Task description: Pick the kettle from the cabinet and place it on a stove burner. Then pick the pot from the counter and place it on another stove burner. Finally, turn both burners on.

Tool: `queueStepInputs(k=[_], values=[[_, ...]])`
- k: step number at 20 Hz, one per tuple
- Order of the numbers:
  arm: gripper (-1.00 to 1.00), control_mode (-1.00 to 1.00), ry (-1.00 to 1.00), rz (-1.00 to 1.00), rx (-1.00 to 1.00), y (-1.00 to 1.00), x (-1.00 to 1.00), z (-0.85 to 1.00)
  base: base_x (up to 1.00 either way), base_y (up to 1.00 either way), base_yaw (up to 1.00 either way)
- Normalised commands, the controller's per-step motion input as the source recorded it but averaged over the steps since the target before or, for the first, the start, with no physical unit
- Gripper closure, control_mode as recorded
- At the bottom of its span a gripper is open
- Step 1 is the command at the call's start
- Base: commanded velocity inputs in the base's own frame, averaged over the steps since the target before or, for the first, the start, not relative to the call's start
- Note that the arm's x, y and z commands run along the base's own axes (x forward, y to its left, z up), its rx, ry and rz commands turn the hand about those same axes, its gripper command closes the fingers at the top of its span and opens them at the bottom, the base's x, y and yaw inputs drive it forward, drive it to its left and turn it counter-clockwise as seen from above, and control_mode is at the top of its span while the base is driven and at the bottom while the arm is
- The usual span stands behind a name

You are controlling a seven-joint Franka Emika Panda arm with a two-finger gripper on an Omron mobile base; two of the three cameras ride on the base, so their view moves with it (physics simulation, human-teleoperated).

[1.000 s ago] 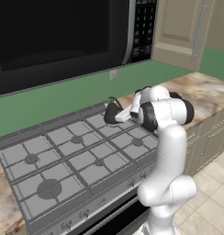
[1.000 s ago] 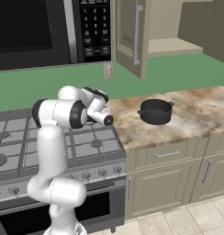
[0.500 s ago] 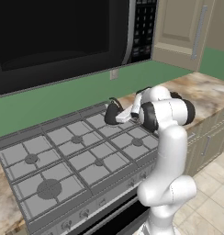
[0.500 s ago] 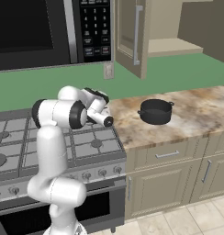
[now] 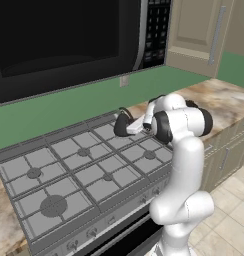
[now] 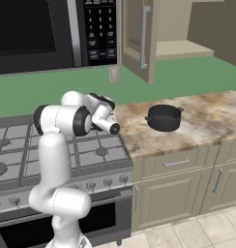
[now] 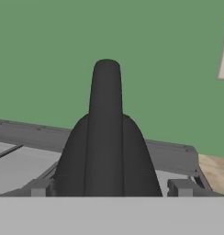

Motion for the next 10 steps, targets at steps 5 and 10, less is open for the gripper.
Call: queueStepInputs(k=[5,10], values=[[-1.00,-1.00,-0.01,0.04,0.03,0.00,-0.17,0.00,0.00,0.00,0.00],[-1.00,-1.00,0.00,0.06,0.06,-0.09,-0.28,0.01,0.00,0.00,0.00]])
